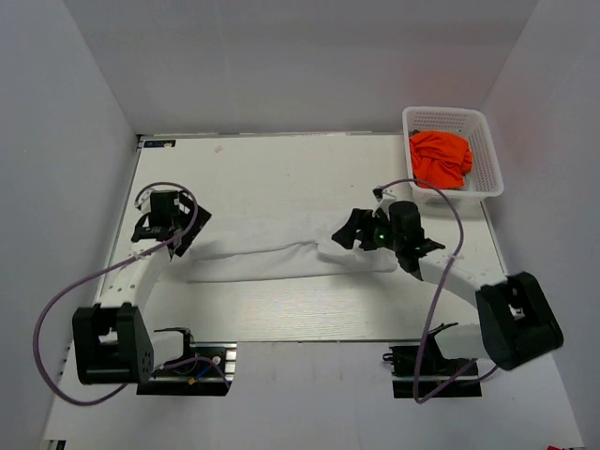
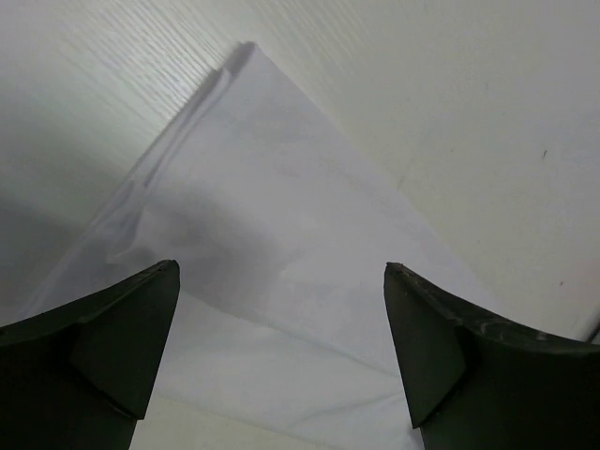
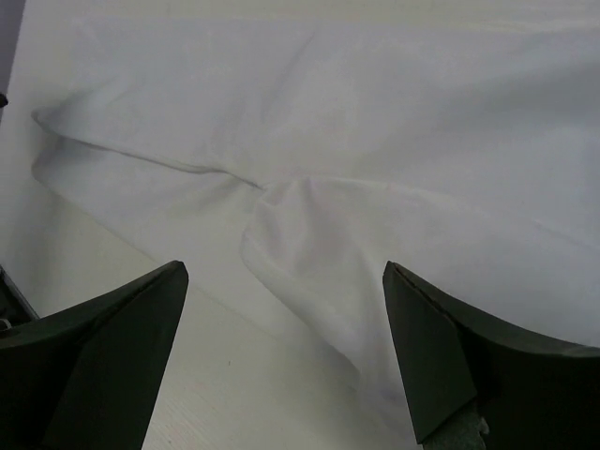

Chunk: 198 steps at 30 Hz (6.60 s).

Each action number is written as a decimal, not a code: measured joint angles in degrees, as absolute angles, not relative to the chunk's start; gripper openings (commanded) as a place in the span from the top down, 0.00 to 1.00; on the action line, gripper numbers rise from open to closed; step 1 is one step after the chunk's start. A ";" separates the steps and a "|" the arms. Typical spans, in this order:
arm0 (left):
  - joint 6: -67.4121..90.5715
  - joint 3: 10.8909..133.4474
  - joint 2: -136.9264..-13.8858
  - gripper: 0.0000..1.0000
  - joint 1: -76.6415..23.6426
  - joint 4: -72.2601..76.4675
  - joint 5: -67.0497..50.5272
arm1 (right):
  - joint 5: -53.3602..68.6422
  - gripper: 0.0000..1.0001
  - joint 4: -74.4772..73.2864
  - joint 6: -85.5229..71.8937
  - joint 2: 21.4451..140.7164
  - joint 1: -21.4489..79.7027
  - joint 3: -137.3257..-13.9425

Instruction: Fold and stack the t-shirts

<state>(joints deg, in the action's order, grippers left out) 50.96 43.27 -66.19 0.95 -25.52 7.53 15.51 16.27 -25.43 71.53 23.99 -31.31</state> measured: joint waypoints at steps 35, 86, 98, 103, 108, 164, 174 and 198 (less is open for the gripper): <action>55.40 25.87 -65.21 0.00 -22.55 -18.68 -9.89 | 16.95 0.10 -1.72 -24.97 134.82 25.26 -102.45; 58.63 35.62 -58.78 0.00 -46.04 -36.53 33.67 | -1.34 0.10 -9.26 -12.19 89.34 31.48 -61.63; 51.24 29.63 -62.39 0.07 -43.79 -26.20 17.08 | 6.42 0.10 -16.05 -14.98 79.50 50.78 -44.71; 51.46 27.22 -62.46 0.15 -43.57 -25.67 14.28 | 6.87 0.10 -16.40 -16.32 78.24 54.68 -44.31; 51.53 25.43 -61.06 0.20 -43.59 -24.27 12.49 | 6.55 0.10 -16.58 -17.63 79.15 57.93 -44.01; 48.31 58.98 -83.48 1.00 -36.03 -21.82 20.99 | -21.85 1.00 -0.10 -16.97 89.36 47.00 -57.04; 41.63 71.18 -98.35 1.00 -30.33 -18.13 18.11 | -17.80 1.00 0.54 -13.96 97.65 40.88 -65.76; 38.00 88.42 -121.27 0.16 -21.15 -14.17 5.56 | -8.16 0.36 -1.50 -14.11 119.94 31.31 -85.38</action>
